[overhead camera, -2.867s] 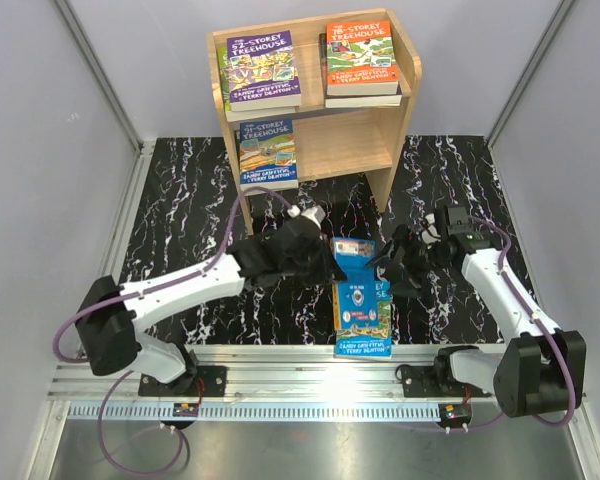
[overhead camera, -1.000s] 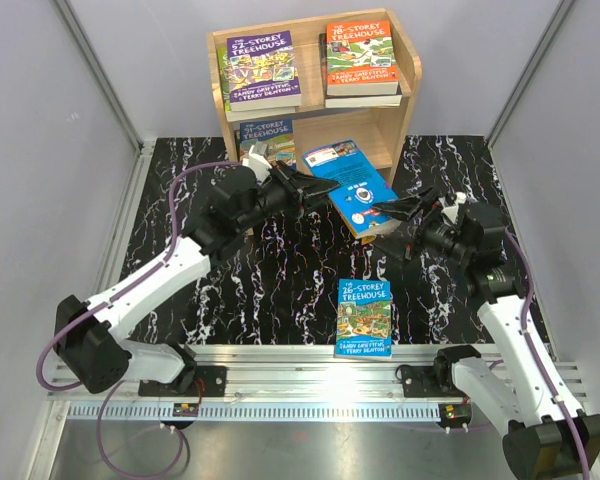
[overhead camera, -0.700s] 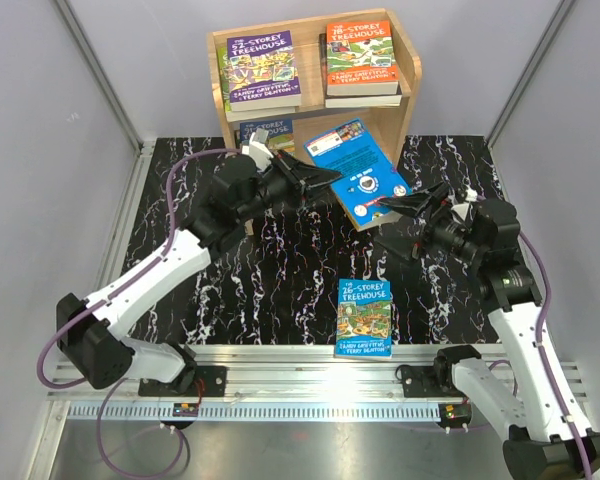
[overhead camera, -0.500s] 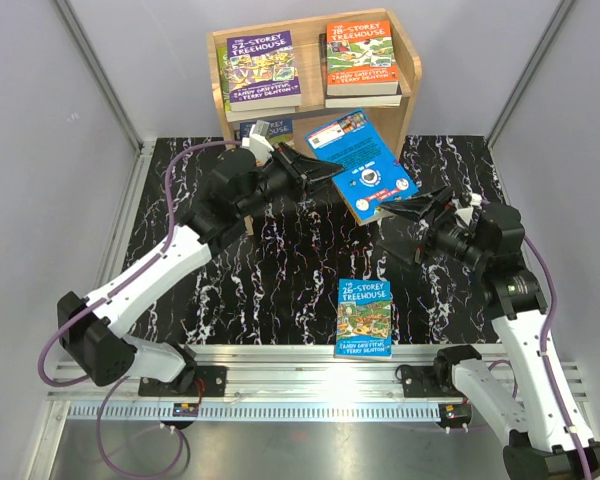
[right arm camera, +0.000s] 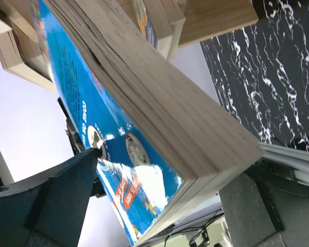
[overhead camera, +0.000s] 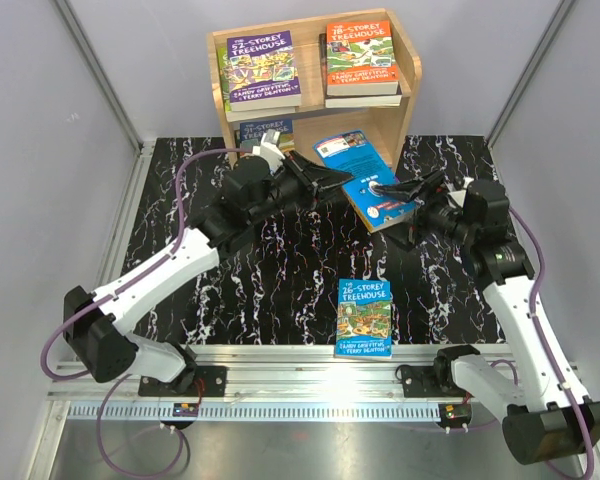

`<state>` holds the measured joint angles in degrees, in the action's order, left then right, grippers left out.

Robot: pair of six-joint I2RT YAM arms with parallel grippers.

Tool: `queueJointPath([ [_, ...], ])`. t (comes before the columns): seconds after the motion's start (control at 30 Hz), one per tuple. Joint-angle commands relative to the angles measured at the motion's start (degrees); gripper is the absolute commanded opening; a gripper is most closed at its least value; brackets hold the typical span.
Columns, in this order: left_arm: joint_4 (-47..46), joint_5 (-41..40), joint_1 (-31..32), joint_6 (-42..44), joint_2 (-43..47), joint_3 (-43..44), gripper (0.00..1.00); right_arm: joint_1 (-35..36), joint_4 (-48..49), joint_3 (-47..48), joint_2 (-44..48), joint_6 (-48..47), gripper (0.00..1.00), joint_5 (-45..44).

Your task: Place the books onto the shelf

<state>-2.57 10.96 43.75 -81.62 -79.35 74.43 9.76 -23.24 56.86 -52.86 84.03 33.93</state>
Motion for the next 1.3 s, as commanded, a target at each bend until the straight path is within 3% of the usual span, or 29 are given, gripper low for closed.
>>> queueJointPath([
  [0.0,-11.4,2.49,2.22,-4.77,2.88,-0.07,0.0,0.35,-0.21,4.66,-1.98,-4.83,0.9,-2.99],
  [0.07,-10.97,2.4,2.13,-4.51,3.93,-0.34,0.0,0.44,-3.1,5.28,-1.2,-6.59,0.79,-4.04],
  [0.1,-9.92,2.31,2.05,-4.25,4.46,-0.43,0.0,0.44,-3.91,5.28,-0.76,-7.12,0.64,-4.57],
  [0.2,-8.07,2.4,1.52,-3.37,5.52,-0.78,0.0,0.35,-7.59,5.1,1.18,-9.14,0.3,-6.68],
  [0.27,-7.63,2.4,0.99,-3.02,6.48,-1.92,0.0,0.35,-9.87,5.19,2.15,-10.55,0.21,-7.3],
  [0.4,-4.21,2.4,-0.06,-1.53,8.07,-2.54,0.0,0.35,-16.03,8.26,2.06,-15.03,0.17,-10.63],
  [0.47,1.99,2.49,-1.02,1.37,8.77,-0.88,0.0,0.35,-19.55,10.28,1.62,-17.58,0.02,-12.04],
  [0.53,7.02,2.84,-1.64,6.01,9.21,0.62,0.04,0.44,-20.26,10.2,1.79,-18.2,0.0,-13.1],
  [0.57,12.53,3.27,-2.43,7.95,9.21,2.8,0.23,0.35,-19.65,9.59,1.97,-17.76,0.0,-13.28],
  [0.67,24.66,4.68,-3.23,16.48,9.04,7.63,0.36,0.35,-15.78,6.08,2.67,-14.08,0.0,-13.89],
  [0.83,37.26,3.46,-3.75,25.71,13.24,10.64,0.65,0.35,-8.77,5.27,1.1,-9.85,0.0,-17.41],
  [1.27,47.39,1.26,-4.28,31.7,25.65,6.34,0.67,0.35,4.26,15.38,-12.44,-6.95,0.0,-15.92],
])
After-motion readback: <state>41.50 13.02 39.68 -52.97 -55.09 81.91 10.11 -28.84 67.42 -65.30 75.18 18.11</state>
